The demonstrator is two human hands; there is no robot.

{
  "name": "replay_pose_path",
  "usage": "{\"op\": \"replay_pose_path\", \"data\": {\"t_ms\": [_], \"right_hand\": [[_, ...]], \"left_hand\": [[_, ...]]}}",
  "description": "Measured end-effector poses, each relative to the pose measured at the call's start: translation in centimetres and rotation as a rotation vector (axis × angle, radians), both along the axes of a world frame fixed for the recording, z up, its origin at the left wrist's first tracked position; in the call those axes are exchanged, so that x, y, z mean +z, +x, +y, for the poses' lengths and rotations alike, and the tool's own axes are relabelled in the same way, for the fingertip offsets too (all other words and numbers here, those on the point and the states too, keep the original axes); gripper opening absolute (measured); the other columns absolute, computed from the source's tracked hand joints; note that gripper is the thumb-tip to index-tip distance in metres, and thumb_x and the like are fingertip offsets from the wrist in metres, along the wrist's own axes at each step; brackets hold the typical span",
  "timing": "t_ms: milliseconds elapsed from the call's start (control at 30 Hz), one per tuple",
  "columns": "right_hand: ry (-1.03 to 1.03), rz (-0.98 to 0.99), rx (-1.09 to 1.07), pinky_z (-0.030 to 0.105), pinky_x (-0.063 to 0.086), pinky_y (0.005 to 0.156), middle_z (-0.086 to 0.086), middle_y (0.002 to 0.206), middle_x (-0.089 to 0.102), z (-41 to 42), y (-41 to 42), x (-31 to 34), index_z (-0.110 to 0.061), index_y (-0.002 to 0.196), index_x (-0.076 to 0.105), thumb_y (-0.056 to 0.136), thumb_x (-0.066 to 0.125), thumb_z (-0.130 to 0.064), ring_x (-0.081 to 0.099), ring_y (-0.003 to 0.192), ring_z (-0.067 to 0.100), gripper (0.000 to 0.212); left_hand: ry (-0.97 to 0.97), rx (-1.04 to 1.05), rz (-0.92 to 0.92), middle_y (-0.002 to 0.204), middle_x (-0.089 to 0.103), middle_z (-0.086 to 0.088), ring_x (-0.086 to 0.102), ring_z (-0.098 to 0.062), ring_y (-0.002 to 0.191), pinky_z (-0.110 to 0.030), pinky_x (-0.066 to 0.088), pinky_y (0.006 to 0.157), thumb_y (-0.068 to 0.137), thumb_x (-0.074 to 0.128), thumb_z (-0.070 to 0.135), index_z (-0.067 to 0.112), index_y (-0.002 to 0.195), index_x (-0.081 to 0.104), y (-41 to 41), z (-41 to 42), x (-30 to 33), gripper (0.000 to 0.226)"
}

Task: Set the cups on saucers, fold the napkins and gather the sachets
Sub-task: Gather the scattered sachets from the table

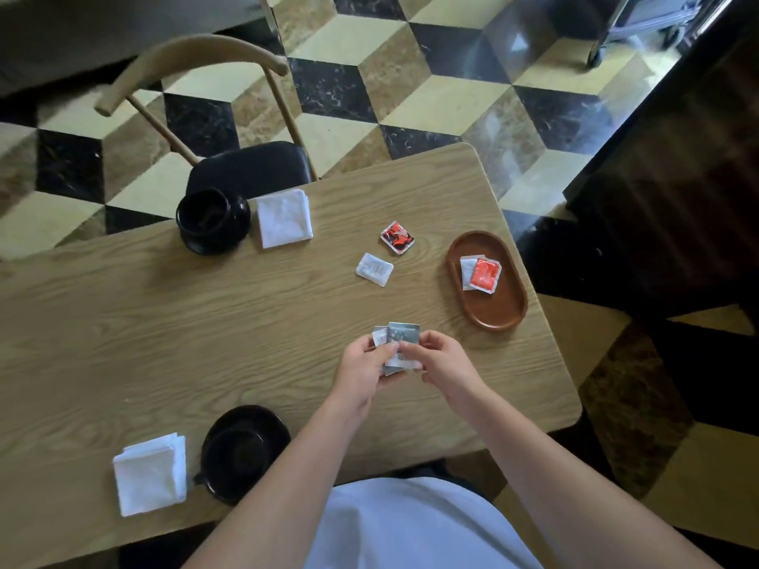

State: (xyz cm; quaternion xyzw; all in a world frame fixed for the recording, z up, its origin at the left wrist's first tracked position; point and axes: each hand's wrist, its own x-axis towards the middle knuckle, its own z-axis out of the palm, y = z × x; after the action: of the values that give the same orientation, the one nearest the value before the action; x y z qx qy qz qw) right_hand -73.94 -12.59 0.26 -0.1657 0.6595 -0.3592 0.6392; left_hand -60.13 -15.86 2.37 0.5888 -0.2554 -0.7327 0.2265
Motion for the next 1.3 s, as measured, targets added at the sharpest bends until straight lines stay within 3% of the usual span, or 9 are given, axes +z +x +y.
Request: {"op": "replay_pose_path", "data": {"t_ms": [200, 267, 400, 567, 633, 767, 1000, 1100, 1300], "right_hand": [[-0.022, 0.001, 0.052, 0.021, 0.036, 0.048, -0.006, 0.064, 0.062, -4.7, 0.0, 0.1, -0.017, 0.08, 0.061, 0.083, 0.079, -0.03, 0.051, 0.053, 0.006, 0.023], [-0.037, 0.17, 0.069, 0.021, 0.04, 0.048, -0.006, 0.065, 0.063, -7.2, -0.9, -0.4, -0.017, 0.075, 0.06, 0.084, 0.079, -0.03, 0.053, 0.054, 0.007, 0.025], [-0.053, 0.599, 0.304, 0.032, 0.053, 0.07, -0.001, 0.077, 0.072, -12.6, -2.1, -2.5, -0.017, 0.078, 0.07, 0.085, 0.075, -0.039, 0.068, 0.073, 0.016, 0.024], [-0.087, 0.907, 0.514, 0.038, 0.047, 0.074, 0.006, 0.104, 0.064, -17.1, -0.3, -4.8, -0.012, 0.098, 0.066, 0.086, 0.068, -0.043, 0.063, 0.094, 0.028, 0.033], [-0.083, 0.941, 0.572, 0.038, 0.047, 0.079, 0.007, 0.119, 0.057, -18.1, 0.7, -5.4, -0.012, 0.11, 0.063, 0.088, 0.067, -0.041, 0.062, 0.101, 0.031, 0.037], [-0.01, 1.014, 0.674, 0.038, 0.045, 0.074, 0.011, 0.122, 0.051, -19.2, 1.8, -6.2, -0.009, 0.104, 0.062, 0.093, 0.059, -0.028, 0.064, 0.096, 0.04, 0.022], [-0.017, 0.785, 0.53, 0.031, 0.043, 0.059, 0.001, 0.08, 0.068, -19.9, -0.1, -6.2, -0.014, 0.079, 0.067, 0.084, 0.07, -0.03, 0.064, 0.08, 0.024, 0.017], [-0.05, 0.755, 0.448, 0.038, 0.049, 0.067, 0.007, 0.08, 0.069, -20.6, -1.8, -5.8, -0.01, 0.076, 0.067, 0.08, 0.074, -0.026, 0.062, 0.079, 0.025, 0.018], [-0.044, 0.792, 0.41, 0.032, 0.042, 0.062, 0.001, 0.084, 0.067, -22.6, -4.3, -5.4, -0.017, 0.075, 0.062, 0.08, 0.074, -0.027, 0.063, 0.083, 0.023, 0.016]], "left_hand": [[-0.018, 0.113, -0.051, 0.099, 0.077, -0.012, 0.075, -0.021, 0.08, -0.029, 0.059, 0.062, 0.094, 0.062, 0.003, 0.011, 0.106, 0.069, 1.9, -2.7, -0.1, 0.016], [-0.013, 0.149, -0.065, 0.095, 0.077, -0.01, 0.074, -0.018, 0.076, -0.031, 0.06, 0.062, 0.093, 0.063, 0.004, 0.01, 0.106, 0.068, 2.5, -3.6, -0.3, 0.015], [0.006, 0.168, -0.082, 0.094, 0.077, -0.009, 0.075, -0.016, 0.075, -0.033, 0.06, 0.067, 0.093, 0.064, 0.005, 0.011, 0.105, 0.068, 3.3, -5.3, -1.1, 0.014], [0.044, 0.205, -0.105, 0.094, 0.078, -0.009, 0.076, -0.02, 0.081, -0.034, 0.06, 0.067, 0.091, 0.065, 0.006, 0.012, 0.103, 0.068, 3.8, -6.5, -2.3, 0.014], [0.058, 0.211, -0.115, 0.09, 0.079, -0.006, 0.076, -0.019, 0.079, -0.032, 0.059, 0.065, 0.09, 0.065, 0.006, 0.012, 0.102, 0.069, 4.0, -6.7, -2.7, 0.013], [0.089, 0.221, -0.139, 0.086, 0.079, -0.005, 0.075, -0.017, 0.076, -0.031, 0.06, 0.063, 0.091, 0.065, 0.006, 0.014, 0.099, 0.069, 4.6, -7.0, -3.3, 0.012], [0.146, 0.214, -0.134, 0.093, 0.077, -0.009, 0.074, -0.018, 0.076, -0.029, 0.057, 0.059, 0.091, 0.064, 0.006, 0.012, 0.103, 0.068, 5.2, -8.1, -4.1, 0.014], [0.17, 0.195, -0.126, 0.093, 0.076, -0.009, 0.073, -0.017, 0.073, -0.029, 0.056, 0.058, 0.092, 0.064, 0.005, 0.012, 0.101, 0.067, 5.1, -8.6, -4.4, 0.012], [0.166, 0.176, -0.111, 0.094, 0.076, -0.01, 0.072, -0.018, 0.076, -0.029, 0.057, 0.059, 0.091, 0.064, 0.005, 0.012, 0.101, 0.067, 4.5, -9.8, -4.3, 0.012]]}}
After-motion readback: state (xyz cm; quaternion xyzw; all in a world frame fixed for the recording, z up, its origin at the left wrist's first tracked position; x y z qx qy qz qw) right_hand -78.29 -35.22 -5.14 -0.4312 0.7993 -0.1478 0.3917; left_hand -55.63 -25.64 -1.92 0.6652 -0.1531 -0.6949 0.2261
